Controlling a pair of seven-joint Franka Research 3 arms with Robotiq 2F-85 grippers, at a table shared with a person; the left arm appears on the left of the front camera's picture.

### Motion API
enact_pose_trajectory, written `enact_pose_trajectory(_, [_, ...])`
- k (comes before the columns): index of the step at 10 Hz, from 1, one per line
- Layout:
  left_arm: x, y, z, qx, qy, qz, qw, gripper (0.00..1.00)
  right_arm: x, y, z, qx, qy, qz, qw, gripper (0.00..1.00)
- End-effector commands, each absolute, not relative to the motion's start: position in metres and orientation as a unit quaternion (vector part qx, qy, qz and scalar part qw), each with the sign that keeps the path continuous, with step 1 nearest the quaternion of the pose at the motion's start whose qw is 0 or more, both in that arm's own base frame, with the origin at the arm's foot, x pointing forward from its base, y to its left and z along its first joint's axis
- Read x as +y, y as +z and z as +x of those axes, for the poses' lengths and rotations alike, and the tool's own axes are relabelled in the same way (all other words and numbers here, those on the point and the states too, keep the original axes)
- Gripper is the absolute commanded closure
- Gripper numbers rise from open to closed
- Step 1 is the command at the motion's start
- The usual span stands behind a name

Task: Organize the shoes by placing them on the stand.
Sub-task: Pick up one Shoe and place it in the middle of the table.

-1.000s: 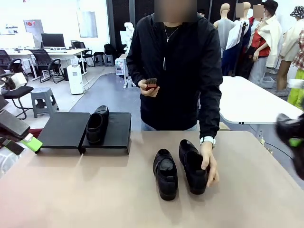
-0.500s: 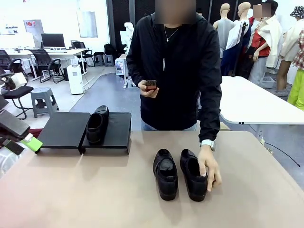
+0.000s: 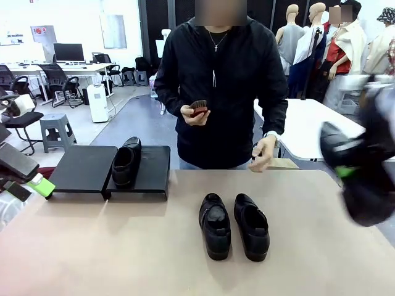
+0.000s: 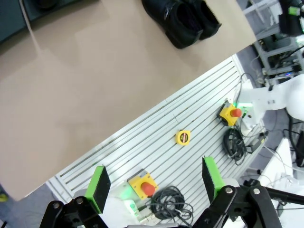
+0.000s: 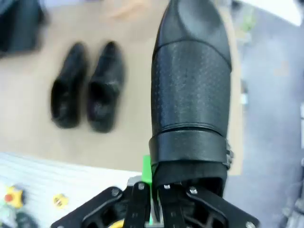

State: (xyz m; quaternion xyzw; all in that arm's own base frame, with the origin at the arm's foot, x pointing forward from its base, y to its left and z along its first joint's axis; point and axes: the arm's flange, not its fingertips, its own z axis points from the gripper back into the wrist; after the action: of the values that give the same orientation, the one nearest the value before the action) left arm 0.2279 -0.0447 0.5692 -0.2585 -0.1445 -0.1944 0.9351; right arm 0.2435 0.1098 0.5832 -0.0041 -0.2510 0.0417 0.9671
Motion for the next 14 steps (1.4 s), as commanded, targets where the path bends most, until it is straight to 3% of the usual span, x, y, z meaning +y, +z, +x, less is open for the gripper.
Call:
enact_pose_trajectory(1, [-0.043, 0.567, 0.227, -0.145, -0.199, -0.265, 0.932, 0.0, 0.212, 0.578, 0.277, -0.212, 0.114, 0.034, 0.97, 1.0])
enact_pose_trajectory(3, [-0.043, 0.567, 0.227, -0.145, -0.199, -0.265, 0.932, 0.0, 0.303, 0.555, 0.317, -0.145, 0.218, 0.054, 0.964, 1.0])
enact_pose_trajectory(6, [-0.043, 0.567, 0.227, -0.145, -0.199, -0.265, 0.932, 0.0, 0.4, 0.512, 0.361, -0.098, 0.259, 0.104, 0.955, 1.0])
enact_pose_trajectory(9, [-0.043, 0.567, 0.227, -0.145, -0.199, -0.265, 0.932, 0.0, 0.44, 0.461, 0.382, -0.042, 0.152, 0.138, 0.978, 1.0])
enact_pose_trajectory(12, [-0.043, 0.567, 0.227, -0.145, -0.199, -0.265, 0.932, 0.0, 0.444, 0.433, 0.365, -0.05, 0.02, 0.161, 0.985, 1.0])
enact_pose_trajectory(14, [-0.043, 0.567, 0.227, -0.145, -0.199, -0.265, 0.932, 0.0, 0.445, 0.419, 0.356, -0.052, 0.018, 0.159, 0.986, 1.0])
